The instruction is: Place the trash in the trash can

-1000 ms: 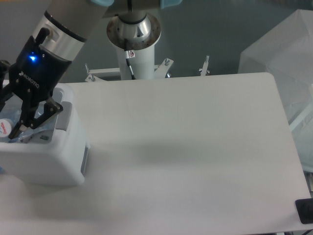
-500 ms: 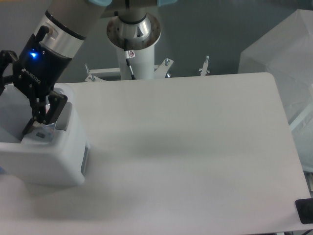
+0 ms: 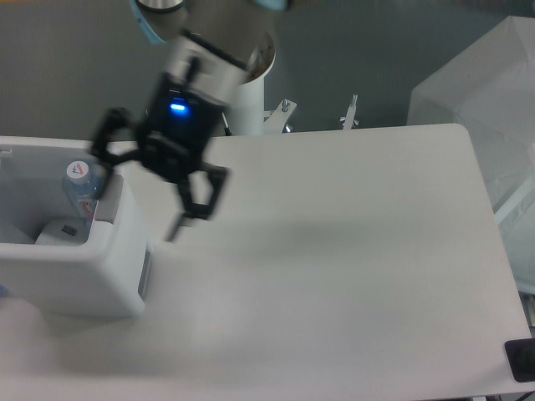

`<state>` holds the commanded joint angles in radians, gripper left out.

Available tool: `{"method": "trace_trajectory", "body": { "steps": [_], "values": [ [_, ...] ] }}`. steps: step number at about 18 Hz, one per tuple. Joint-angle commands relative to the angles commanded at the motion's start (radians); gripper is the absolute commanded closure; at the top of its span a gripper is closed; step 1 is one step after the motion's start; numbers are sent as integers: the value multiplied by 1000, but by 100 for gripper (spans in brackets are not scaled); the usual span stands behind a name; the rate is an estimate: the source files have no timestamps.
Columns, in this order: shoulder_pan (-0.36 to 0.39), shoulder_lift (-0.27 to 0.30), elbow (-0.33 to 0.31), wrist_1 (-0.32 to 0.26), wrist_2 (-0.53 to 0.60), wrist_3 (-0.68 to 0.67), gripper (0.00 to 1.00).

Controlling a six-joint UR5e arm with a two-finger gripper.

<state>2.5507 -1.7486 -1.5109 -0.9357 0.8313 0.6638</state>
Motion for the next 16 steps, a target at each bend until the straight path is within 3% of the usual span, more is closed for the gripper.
{"method": "trace_trajectory", "body": {
  "steps": [3, 6, 11, 16],
  "values": [
    [71, -11, -32, -3, 121, 97, 0],
    [83, -14, -66, -3, 311, 213, 0],
    [76, -63, -74, -3, 515, 243, 0],
    [62, -100, -72, -32, 598, 348, 0]
  ]
}}
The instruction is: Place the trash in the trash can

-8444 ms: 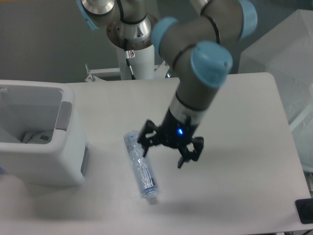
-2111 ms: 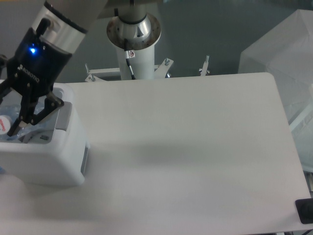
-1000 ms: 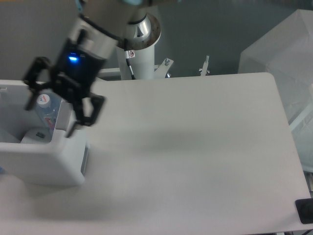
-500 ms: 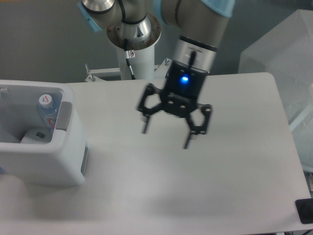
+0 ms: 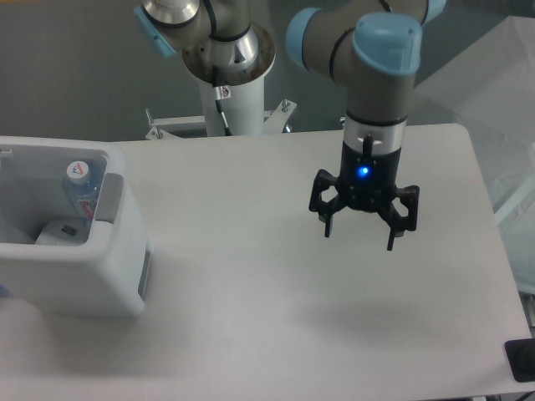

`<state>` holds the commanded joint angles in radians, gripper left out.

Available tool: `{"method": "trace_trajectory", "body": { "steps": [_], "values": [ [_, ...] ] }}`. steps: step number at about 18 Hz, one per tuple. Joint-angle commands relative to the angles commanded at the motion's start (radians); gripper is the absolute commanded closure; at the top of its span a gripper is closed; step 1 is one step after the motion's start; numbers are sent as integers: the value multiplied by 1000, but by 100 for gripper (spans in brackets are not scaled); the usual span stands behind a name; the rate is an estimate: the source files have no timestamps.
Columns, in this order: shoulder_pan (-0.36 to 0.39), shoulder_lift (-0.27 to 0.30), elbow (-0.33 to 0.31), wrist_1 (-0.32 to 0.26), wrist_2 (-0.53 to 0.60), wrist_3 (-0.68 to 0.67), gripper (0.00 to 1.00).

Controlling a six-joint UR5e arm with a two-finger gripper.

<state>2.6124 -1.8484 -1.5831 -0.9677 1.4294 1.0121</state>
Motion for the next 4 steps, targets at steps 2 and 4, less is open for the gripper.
{"method": "trace_trajectory", "body": {
  "steps": [2, 4],
  "values": [
    [0, -3, 20, -81, 35, 61, 0],
    [-3, -12, 60, -170, 46, 104, 0]
  ]
}}
